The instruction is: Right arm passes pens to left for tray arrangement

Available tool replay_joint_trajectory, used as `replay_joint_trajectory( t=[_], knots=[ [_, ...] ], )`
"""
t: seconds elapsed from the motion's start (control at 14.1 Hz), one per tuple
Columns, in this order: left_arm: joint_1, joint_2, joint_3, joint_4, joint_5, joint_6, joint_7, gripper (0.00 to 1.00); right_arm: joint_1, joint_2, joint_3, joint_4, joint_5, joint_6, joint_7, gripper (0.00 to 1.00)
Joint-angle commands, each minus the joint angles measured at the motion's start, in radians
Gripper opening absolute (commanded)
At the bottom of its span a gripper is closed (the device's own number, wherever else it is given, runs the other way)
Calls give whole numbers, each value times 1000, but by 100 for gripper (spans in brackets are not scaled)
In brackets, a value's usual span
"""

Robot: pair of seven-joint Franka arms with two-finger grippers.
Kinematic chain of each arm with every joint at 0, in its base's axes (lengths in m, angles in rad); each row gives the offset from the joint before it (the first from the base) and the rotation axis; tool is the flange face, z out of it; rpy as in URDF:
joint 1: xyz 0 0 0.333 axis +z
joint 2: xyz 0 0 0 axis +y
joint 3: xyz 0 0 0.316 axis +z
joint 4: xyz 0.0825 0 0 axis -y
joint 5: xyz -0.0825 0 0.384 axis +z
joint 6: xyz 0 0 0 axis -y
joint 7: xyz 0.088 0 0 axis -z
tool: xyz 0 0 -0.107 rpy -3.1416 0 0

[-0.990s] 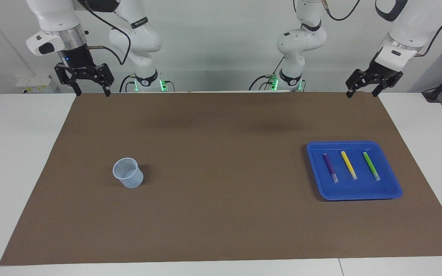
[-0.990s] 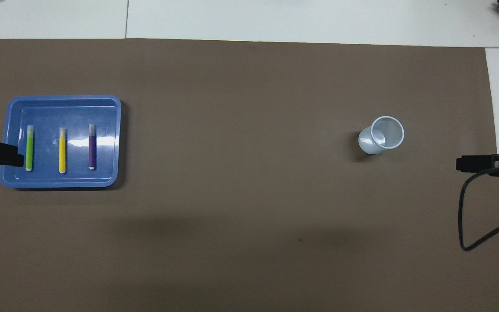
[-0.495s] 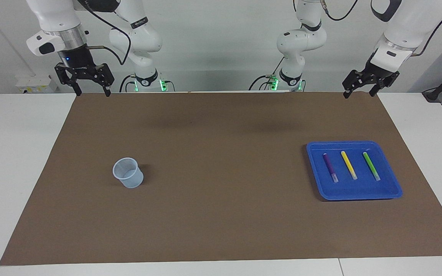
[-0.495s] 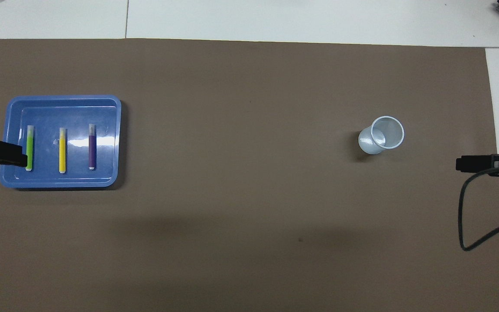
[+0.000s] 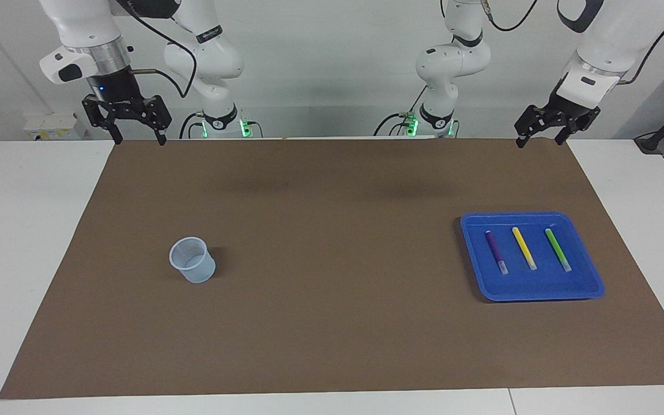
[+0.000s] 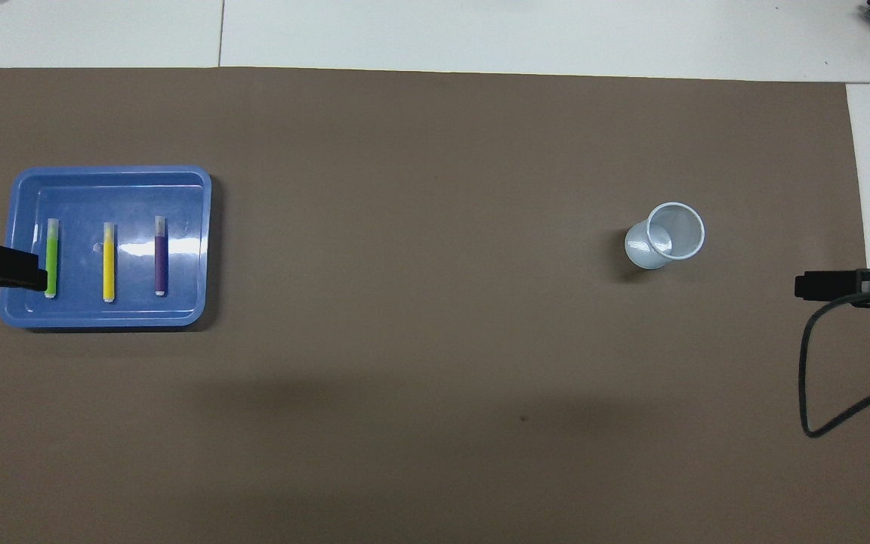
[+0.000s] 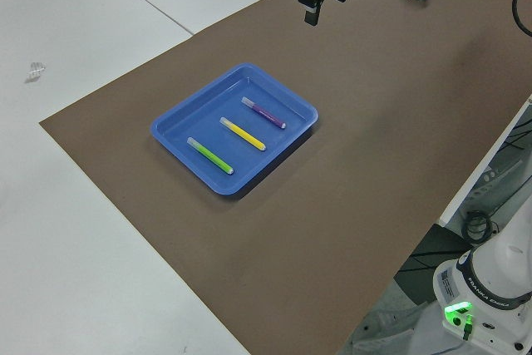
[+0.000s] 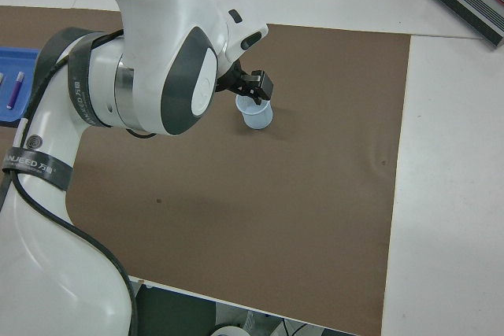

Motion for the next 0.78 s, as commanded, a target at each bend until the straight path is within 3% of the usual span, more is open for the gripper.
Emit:
replay_joint_trajectory(
  t=[0.0,0.71],
  knots=[
    [-14,-5,6,8,21,-20,-15,100,-4,-7,1,-6,21,-12,-19,100],
    [-5,-3,7,8,21,-20,-13,100,-17,-7,-5,-6,21,-17,-24,100]
  ],
)
